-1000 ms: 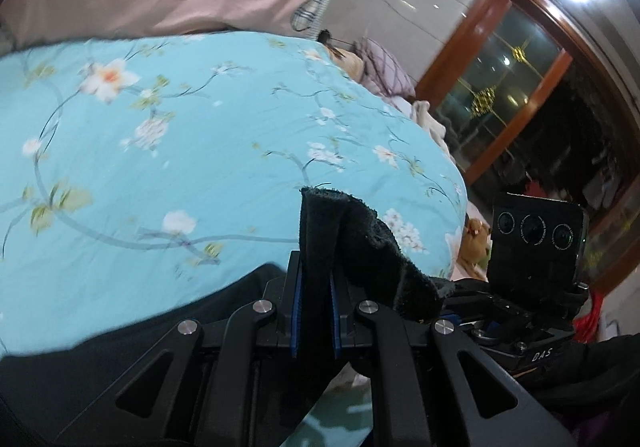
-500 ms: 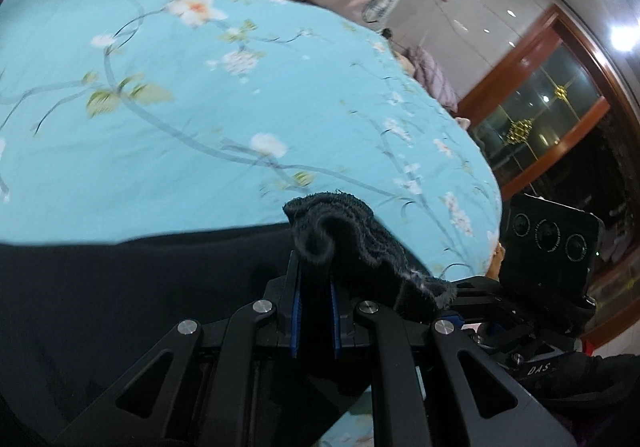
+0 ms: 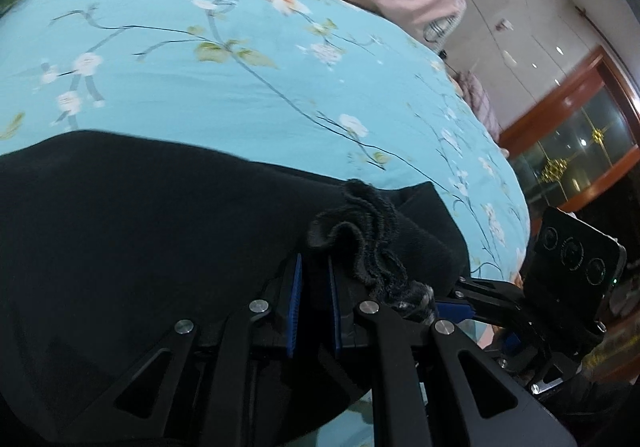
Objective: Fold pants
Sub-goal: 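Lift the cuffs and fold them toward the waistband with both grippers, then lay the folded cuffs down and open both grippers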
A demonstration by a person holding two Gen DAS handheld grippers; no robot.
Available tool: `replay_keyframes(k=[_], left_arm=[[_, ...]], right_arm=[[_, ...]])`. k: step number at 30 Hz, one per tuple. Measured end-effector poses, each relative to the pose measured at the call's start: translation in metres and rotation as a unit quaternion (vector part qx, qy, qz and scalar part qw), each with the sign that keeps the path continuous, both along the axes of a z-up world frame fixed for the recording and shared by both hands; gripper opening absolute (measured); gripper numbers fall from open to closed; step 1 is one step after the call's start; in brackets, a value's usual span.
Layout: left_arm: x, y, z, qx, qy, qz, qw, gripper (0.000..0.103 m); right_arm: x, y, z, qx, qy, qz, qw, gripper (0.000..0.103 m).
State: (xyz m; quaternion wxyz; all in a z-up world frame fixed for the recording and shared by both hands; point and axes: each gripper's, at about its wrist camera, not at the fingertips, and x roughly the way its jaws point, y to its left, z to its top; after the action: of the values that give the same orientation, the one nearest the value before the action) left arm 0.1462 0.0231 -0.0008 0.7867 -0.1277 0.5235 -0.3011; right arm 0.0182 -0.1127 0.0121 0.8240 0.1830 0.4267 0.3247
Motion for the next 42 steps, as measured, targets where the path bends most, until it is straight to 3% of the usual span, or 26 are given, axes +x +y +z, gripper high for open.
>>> replay_keyframes(k=[14,19,23,36,39,42], left_arm=[[-0.032,0.049,0.016,0.036,-0.011,0.109,0.9934,0.022],[-0.046,0.070,0.021,0.026,-0.009,0.139,0.9899,0.023],[-0.057,0.091,0.027,0.022,-0.009,0.175,0.9842,0.034],[-0.089,0.163,0.036,0.015,-0.001,0.267,0.9635,0.035],[-0.099,0.180,0.037,0.012,0.001,0.286,0.9581,0.036],[-0.109,0.197,0.039,0.014,0.000,0.304,0.9525,0.036]], right_arm=[[-0.002,0.012,0.031,0.049,-0.023,0.033,0.998,0.044],[0.004,0.019,0.043,0.055,-0.038,0.043,0.997,0.044],[0.011,0.022,0.046,0.066,-0.039,0.047,0.996,0.044],[0.034,0.053,0.053,0.073,-0.039,0.078,0.993,0.044],[0.041,0.064,0.055,0.071,-0.041,0.084,0.993,0.056],[0.048,0.074,0.057,0.072,-0.040,0.093,0.992,0.057]])
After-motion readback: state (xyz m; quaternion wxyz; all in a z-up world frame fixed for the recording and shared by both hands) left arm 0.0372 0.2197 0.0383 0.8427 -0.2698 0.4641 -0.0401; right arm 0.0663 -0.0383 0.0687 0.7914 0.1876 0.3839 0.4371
